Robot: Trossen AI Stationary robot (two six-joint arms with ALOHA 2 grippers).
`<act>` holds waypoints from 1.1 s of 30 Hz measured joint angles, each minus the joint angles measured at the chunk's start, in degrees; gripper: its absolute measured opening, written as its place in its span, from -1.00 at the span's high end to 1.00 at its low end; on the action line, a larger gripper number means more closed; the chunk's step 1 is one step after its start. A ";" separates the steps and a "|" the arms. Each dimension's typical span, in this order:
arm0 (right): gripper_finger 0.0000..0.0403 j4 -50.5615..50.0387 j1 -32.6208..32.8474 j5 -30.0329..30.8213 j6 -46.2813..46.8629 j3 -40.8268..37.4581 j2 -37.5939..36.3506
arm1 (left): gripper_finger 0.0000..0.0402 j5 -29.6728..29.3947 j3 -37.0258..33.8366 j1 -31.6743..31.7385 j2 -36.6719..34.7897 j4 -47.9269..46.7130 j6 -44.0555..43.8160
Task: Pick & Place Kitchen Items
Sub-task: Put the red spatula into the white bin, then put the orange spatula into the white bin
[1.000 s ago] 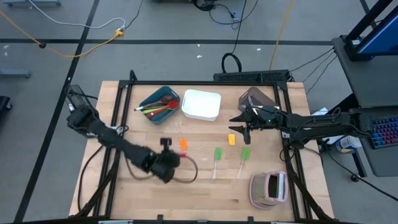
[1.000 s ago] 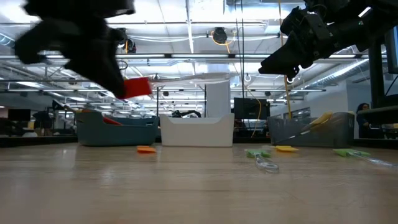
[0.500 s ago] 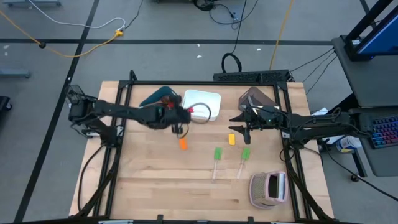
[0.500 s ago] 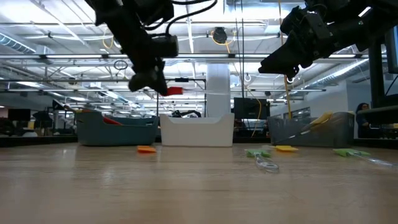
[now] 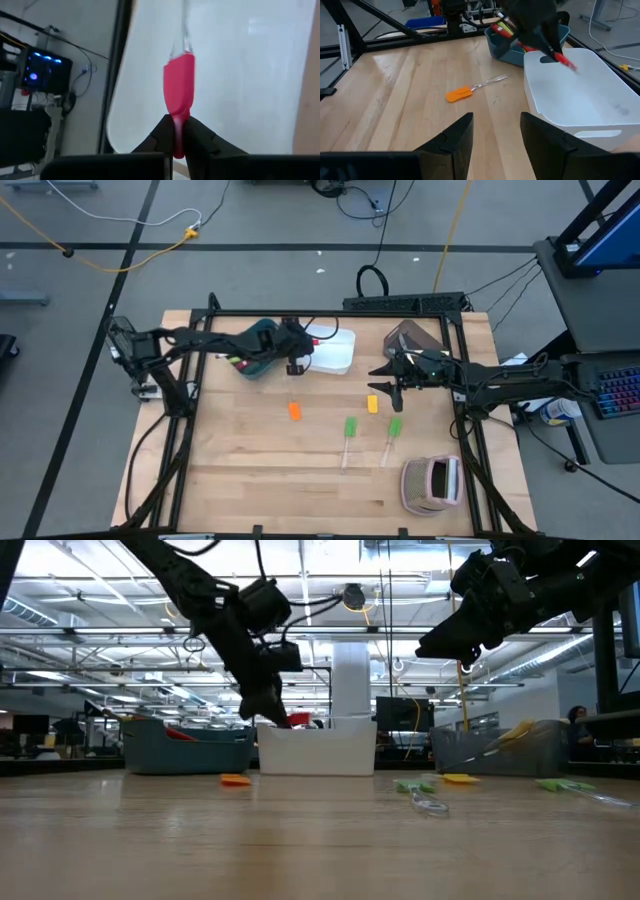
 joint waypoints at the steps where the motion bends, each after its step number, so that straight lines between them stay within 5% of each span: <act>1: 0.23 0.03 0.01 0.01 0.00 0.00 0.00 | 0.88 0.10 0.00 0.31 0.68 0.10 0.43; 11: 0.23 0.00 0.01 0.01 0.00 0.00 0.00 | 0.82 -0.08 0.15 0.73 4.13 0.91 2.83; 25: 0.23 0.00 0.01 0.02 -0.15 0.00 0.00 | 0.18 -0.05 -0.22 -0.09 4.01 1.14 1.38; 33: 0.23 -0.03 0.00 0.00 -0.17 0.00 0.00 | 0.11 -0.31 -0.15 -2.37 1.19 3.18 2.92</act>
